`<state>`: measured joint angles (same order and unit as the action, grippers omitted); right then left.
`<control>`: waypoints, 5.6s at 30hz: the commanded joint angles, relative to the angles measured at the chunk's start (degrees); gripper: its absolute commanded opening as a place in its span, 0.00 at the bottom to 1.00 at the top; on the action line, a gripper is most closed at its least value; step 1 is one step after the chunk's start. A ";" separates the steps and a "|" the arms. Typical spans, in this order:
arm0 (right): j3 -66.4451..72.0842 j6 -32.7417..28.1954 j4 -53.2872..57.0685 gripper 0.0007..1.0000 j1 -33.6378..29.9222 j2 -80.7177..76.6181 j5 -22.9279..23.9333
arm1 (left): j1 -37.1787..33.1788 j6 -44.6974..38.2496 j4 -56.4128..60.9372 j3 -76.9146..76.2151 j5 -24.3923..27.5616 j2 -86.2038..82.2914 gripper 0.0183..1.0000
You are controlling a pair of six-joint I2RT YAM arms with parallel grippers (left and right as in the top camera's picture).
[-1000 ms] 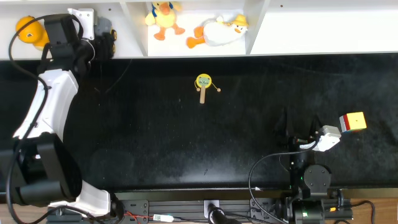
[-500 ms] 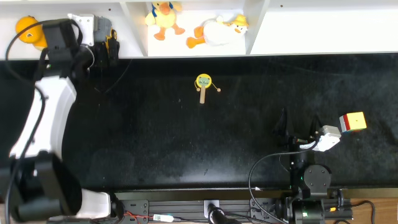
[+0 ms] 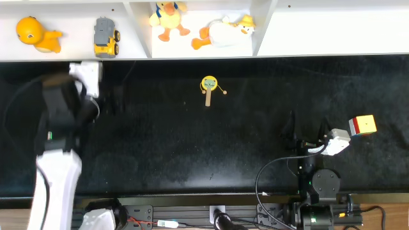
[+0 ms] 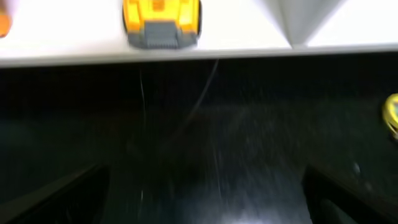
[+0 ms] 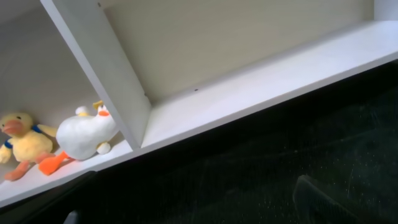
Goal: Store Toys
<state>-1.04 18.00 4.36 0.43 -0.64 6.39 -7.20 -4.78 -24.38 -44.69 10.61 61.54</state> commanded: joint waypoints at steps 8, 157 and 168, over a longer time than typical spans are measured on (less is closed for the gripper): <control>0.76 0.20 -0.35 0.99 0.28 0.37 0.26 | 2.54 0.09 32.20 26.25 6.47 -30.10 1.00; -62.99 12.55 20.39 1.00 40.76 -103.34 5.38 | 9.57 -7.19 19.54 44.24 -9.66 -61.37 1.00; -63.10 13.77 18.91 0.91 40.37 -105.96 9.16 | 9.57 -7.19 19.54 44.24 -9.66 -61.37 1.00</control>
<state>-62.67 30.65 23.94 40.91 -105.43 13.39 2.17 -11.11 -4.93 -0.82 1.43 0.91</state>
